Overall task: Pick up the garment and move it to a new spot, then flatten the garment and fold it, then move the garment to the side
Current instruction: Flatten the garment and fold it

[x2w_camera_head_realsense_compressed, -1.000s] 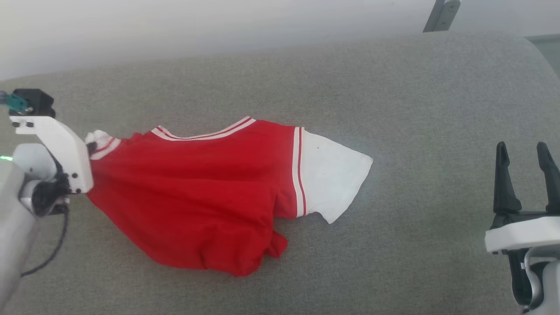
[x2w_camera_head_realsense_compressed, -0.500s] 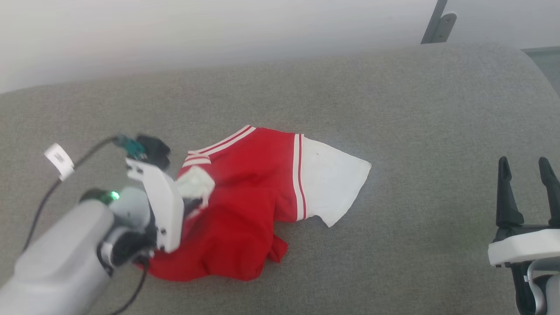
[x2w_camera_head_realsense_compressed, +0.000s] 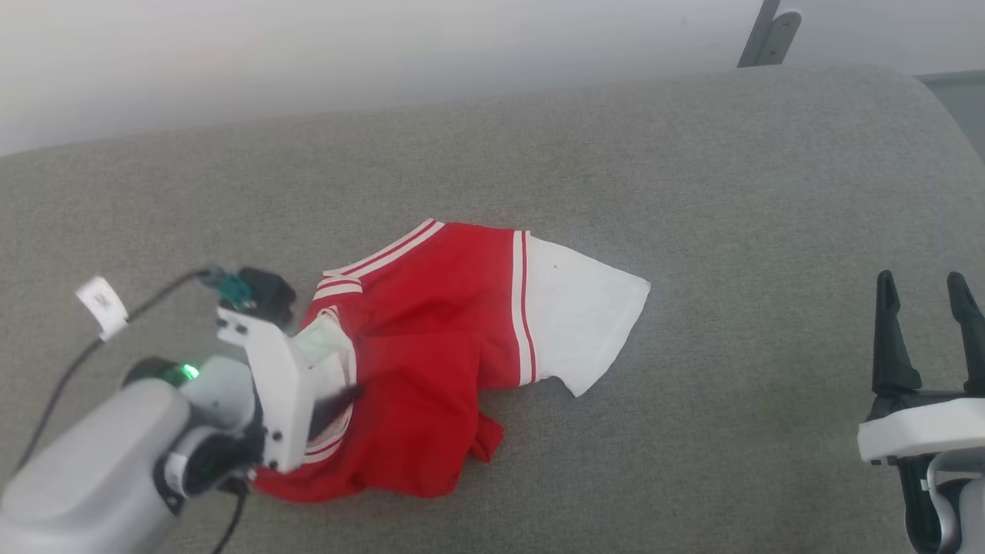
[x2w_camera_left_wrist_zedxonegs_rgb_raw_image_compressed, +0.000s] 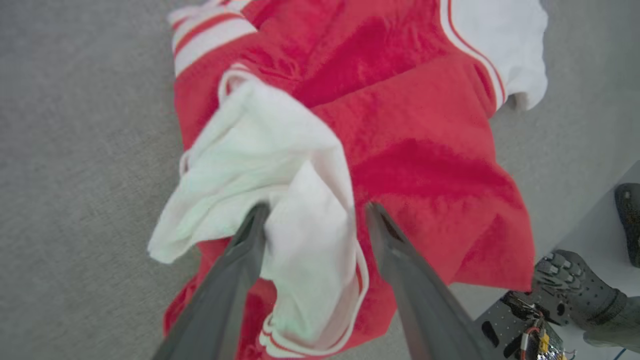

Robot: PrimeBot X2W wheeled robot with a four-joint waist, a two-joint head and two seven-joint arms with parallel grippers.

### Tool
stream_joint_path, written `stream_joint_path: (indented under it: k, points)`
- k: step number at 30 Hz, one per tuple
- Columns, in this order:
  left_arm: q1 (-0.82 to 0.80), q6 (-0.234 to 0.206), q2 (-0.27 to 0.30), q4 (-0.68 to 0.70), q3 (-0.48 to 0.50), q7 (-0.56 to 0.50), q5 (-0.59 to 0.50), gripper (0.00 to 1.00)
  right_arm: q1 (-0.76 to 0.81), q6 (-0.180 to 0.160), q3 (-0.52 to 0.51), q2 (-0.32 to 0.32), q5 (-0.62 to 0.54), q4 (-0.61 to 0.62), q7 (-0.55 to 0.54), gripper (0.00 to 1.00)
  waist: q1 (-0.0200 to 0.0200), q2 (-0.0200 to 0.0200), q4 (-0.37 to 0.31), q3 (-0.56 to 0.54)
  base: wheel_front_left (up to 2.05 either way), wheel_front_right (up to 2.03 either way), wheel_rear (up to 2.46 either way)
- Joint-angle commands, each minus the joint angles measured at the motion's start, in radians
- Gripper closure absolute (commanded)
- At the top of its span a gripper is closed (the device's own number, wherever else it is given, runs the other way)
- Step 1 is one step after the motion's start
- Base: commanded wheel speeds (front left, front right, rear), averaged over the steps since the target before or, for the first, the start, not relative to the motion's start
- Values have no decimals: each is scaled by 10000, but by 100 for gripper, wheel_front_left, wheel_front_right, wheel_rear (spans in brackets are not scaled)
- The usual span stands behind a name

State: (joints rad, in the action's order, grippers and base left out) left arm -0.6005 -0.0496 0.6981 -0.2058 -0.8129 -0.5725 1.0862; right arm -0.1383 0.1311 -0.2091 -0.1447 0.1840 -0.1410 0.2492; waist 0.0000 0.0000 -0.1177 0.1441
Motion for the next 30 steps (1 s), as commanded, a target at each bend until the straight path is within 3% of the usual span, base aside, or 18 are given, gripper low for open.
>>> stream_joint_path:
  k: [1,9,13,22,30]
  points:
    - [-109,-46,63,75,70,-73,115,0,-52,-5,-35,-5,1,-33,46,0,0,0,9,-15,0,0,0]
    - [-626,-311,581,488,583,-365,303,0,-132,-7,-22,54,-31,-81,82,0,0,0,13,-106,0,0,0]
    - [-828,-423,552,237,543,-875,553,0,-237,-7,67,41,-46,-128,83,0,0,0,-20,-140,0,0,0]
    - [-1304,88,240,-1234,89,-1557,413,0,-480,-5,273,-40,-23,-239,118,0,0,0,-232,-77,0,0,0]
    - [-1546,613,-7,-2682,-250,-1410,30,0,-482,-7,250,-59,35,-270,137,0,0,0,-412,80,0,0,0]
